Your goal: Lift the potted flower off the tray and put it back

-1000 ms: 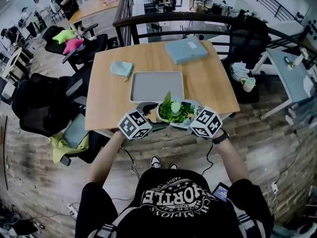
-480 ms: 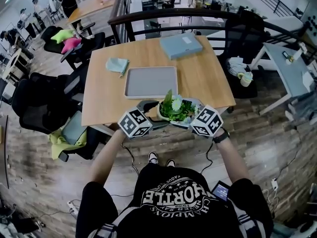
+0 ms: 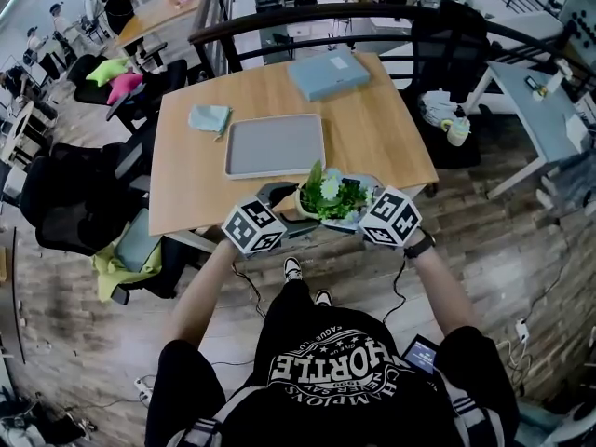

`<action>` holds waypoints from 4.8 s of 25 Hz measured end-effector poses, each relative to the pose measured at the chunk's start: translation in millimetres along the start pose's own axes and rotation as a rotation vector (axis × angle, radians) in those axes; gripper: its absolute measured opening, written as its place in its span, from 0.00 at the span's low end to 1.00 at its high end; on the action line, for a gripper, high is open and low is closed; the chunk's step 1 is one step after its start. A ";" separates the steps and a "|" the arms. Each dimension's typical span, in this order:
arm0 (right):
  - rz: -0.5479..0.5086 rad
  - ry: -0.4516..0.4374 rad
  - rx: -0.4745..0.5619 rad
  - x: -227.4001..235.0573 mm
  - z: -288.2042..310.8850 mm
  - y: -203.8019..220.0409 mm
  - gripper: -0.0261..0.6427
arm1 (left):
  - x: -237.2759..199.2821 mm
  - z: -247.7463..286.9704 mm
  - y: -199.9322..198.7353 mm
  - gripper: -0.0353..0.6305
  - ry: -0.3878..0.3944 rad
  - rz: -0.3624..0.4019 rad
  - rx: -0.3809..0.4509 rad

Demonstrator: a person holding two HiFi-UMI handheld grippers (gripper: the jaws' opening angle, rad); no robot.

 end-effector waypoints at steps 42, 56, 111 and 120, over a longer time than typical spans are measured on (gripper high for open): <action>-0.007 -0.051 -0.089 118.8 116.6 -41.4 0.72 | -162.6 4.2 12.1 0.68 -0.012 -0.025 -0.030; -0.009 -0.044 -0.093 153.8 162.0 -61.0 0.71 | -222.0 -4.5 18.8 0.68 -0.018 -0.011 -0.018; 0.040 -0.085 -0.162 240.9 192.6 -18.3 0.71 | -288.4 68.1 33.3 0.68 -0.001 -0.024 -0.042; 0.054 -0.091 -0.171 268.0 203.8 -17.5 0.71 | -314.7 80.7 33.6 0.68 0.010 -0.045 -0.030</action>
Point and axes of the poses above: the fingertips, and each gripper's own axes: z forward along the fingers, x to its right, y out of its underside, the point moved 8 cm from there along -z, backward along the fingers, and after that the axes turned 1 degree about -z, right-handed, at the moved point
